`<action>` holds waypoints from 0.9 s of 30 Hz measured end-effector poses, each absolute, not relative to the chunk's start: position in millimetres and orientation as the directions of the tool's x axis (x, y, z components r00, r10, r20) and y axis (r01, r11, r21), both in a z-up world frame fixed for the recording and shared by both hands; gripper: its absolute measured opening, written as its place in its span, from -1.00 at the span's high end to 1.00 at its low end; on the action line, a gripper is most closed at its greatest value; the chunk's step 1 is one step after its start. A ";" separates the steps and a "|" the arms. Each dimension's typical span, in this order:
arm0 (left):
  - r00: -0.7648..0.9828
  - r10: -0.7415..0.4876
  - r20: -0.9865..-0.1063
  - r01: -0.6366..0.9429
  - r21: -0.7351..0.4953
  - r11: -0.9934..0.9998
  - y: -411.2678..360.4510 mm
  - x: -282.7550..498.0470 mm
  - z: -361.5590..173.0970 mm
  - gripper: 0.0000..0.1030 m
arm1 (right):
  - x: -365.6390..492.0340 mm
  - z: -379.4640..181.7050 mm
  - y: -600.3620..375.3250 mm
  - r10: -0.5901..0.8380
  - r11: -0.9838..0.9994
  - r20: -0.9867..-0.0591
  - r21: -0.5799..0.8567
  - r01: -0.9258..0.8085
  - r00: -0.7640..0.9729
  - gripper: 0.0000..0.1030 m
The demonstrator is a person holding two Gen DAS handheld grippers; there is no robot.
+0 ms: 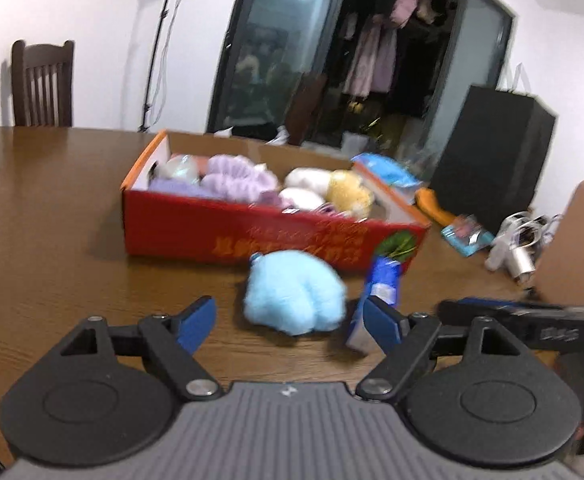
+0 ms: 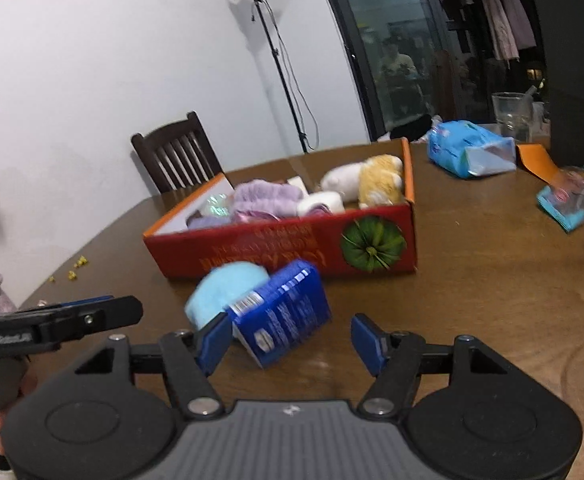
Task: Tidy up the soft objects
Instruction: 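Move both tools back and close them on the light-blue fluffy plush, then lift the blue plush with both grippers and carry it over the red box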
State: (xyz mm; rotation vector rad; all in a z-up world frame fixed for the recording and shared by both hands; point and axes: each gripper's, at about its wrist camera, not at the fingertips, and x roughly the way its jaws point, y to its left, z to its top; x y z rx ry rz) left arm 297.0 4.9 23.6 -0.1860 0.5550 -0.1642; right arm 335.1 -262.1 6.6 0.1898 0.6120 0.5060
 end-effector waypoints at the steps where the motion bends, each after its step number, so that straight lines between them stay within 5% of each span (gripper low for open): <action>1: 0.837 -0.197 -0.511 0.097 -0.215 0.972 5.8 301.5 20.6 -0.60 | 335.6 6.5 -263.5 0.499 0.866 -0.498 0.312 -0.389 0.710 -0.27; 9: 0.806 -0.240 -0.540 0.083 -0.299 0.951 11.1 353.9 -3.1 -0.55 | 373.6 36.2 -238.7 0.551 0.833 -0.447 0.247 -0.495 0.705 -0.22; 19: 0.756 -0.370 -0.540 0.120 -0.441 0.889 32.1 368.3 -26.9 0.16 | 471.5 12.9 -150.1 0.568 0.713 -0.733 0.211 -0.669 0.374 -0.10; 21: 0.757 -0.379 -0.532 0.113 -0.465 0.878 37.2 368.0 -28.5 0.21 | 474.6 11.9 -141.9 0.573 0.696 -0.738 0.211 -0.686 0.355 0.01; 22: 0.757 -0.383 -0.529 0.103 -0.483 0.869 40.4 367.9 -28.2 0.21 | 475.9 12.5 -140.8 0.582 0.690 -0.738 0.226 -0.687 0.342 0.23; 27: 0.792 -0.379 -0.478 0.091 -0.522 0.848 55.8 351.6 -13.2 0.25 | 464.4 22.8 -130.8 0.608 0.680 -0.705 0.224 -0.698 0.366 0.34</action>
